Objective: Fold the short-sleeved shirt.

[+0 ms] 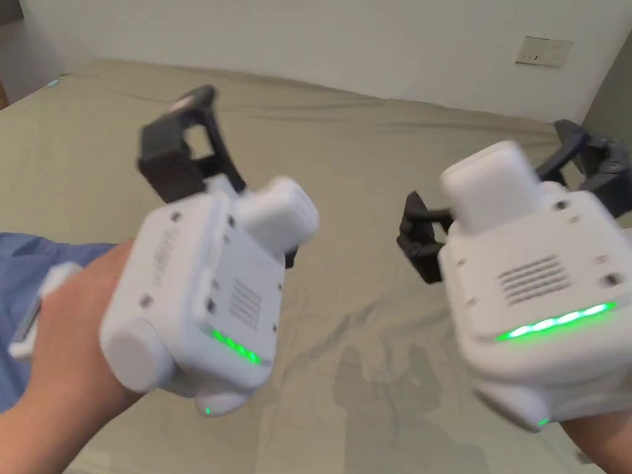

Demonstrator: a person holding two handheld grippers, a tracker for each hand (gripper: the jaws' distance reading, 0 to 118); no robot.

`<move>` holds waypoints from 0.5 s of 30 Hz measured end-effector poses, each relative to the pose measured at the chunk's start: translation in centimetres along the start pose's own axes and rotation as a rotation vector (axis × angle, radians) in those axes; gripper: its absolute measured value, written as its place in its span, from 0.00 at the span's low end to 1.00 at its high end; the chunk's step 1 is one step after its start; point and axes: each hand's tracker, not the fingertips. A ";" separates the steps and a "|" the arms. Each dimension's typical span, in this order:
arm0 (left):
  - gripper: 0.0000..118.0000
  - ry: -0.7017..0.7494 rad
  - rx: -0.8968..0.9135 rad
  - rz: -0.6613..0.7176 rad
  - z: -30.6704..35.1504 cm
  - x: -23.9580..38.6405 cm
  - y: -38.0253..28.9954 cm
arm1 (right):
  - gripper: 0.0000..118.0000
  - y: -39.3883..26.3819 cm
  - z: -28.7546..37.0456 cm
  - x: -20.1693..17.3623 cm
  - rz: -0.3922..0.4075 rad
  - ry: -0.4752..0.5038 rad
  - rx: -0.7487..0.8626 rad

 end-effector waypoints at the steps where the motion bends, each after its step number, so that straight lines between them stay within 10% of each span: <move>1: 1.00 -0.087 -0.091 0.304 -0.9 -2.4 0.2 | 1.00 0.3 -0.1 1.8 -0.238 0.082 -0.026; 4: 1.00 -0.252 -0.196 1.124 -2.4 -7.3 -2.2 | 1.00 -0.6 -1.0 5.3 -0.712 0.214 -0.079; 6: 1.00 -0.161 -0.154 1.139 -2.3 -7.3 -2.9 | 1.00 -0.8 -0.8 4.8 -0.585 0.147 -0.035; 10: 1.00 0.004 -0.033 0.727 -0.9 -4.8 -1.4 | 1.00 -0.5 -0.1 1.9 -0.270 -0.040 0.034; 15: 1.00 -0.039 -0.023 0.581 -0.6 -2.8 -0.6 | 1.00 -0.2 -0.3 0.9 -0.264 -0.056 0.041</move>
